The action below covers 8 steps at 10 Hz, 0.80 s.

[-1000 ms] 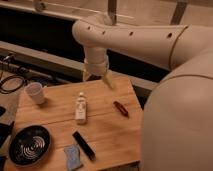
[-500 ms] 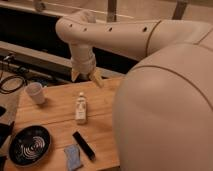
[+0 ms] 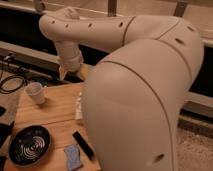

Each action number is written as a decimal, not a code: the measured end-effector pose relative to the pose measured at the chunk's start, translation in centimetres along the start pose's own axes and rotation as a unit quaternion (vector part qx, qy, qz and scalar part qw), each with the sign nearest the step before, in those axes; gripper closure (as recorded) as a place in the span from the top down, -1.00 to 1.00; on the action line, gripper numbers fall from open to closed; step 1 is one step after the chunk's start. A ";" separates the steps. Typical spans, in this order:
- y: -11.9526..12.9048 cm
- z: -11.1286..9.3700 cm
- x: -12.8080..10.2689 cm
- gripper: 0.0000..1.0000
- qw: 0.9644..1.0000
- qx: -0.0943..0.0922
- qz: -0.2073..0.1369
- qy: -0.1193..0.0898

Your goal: Place the ceramic cup in the ceramic bowl

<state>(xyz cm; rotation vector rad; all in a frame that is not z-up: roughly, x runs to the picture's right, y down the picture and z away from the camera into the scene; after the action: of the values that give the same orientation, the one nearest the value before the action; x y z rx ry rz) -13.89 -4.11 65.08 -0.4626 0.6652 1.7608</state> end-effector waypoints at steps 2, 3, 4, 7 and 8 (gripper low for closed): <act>1.4 -0.2 -0.2 0.60 1.000 0.000 -0.004 0.002; 1.6 -0.1 -0.3 0.60 1.000 -0.002 -0.011 0.004; 1.4 0.0 -1.0 0.60 1.000 -0.012 -0.024 0.000; 2.2 0.9 -1.8 0.60 0.997 -0.051 -0.059 -0.019; 2.5 1.2 -2.1 0.60 0.995 -0.061 -0.070 -0.030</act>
<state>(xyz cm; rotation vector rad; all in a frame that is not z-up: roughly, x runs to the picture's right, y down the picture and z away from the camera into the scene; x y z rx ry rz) -15.62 -5.41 67.77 -0.5239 0.4732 1.6815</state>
